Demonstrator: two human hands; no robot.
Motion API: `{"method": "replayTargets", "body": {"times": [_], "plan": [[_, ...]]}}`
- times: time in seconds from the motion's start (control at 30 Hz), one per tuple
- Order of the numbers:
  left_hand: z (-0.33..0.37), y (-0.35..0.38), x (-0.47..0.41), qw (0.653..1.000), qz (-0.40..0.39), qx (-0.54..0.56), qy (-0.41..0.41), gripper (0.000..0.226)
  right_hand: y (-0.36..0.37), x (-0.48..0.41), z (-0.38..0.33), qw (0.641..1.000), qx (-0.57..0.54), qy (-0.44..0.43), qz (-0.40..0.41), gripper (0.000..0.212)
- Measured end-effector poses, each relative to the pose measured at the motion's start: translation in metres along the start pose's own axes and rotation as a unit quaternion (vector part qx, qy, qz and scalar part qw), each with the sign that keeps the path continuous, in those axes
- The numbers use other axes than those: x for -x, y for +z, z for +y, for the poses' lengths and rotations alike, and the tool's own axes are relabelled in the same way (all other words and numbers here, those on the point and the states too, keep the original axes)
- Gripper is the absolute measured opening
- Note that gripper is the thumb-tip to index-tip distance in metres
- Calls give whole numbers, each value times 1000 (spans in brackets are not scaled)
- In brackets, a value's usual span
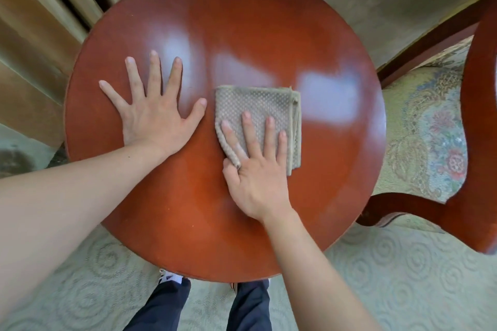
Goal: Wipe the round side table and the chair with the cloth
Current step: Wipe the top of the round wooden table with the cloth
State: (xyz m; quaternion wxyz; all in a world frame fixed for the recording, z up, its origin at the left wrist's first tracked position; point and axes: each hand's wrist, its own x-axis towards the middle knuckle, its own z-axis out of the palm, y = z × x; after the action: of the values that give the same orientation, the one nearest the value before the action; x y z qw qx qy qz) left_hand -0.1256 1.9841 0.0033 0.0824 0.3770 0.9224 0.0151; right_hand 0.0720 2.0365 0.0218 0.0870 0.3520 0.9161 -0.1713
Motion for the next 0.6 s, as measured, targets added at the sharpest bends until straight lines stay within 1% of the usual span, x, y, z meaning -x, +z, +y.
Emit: {"method": "replayTargets", "body": {"times": [0.17, 0.3, 0.43, 0.6], "plan": [[-2, -3, 2, 1000, 4, 12, 7, 84, 18, 75, 5, 998, -22, 58, -7, 69], [-1, -1, 3, 1000, 10, 14, 6, 85, 25, 92, -1, 994, -40, 97, -6, 70], [-1, 0, 3, 1000, 15, 18, 6, 85, 18, 71, 2, 993, -44, 107, -11, 66], [-2, -1, 3, 1000, 14, 18, 11, 82, -8, -10, 13, 984, -63, 165, 25, 65]]}}
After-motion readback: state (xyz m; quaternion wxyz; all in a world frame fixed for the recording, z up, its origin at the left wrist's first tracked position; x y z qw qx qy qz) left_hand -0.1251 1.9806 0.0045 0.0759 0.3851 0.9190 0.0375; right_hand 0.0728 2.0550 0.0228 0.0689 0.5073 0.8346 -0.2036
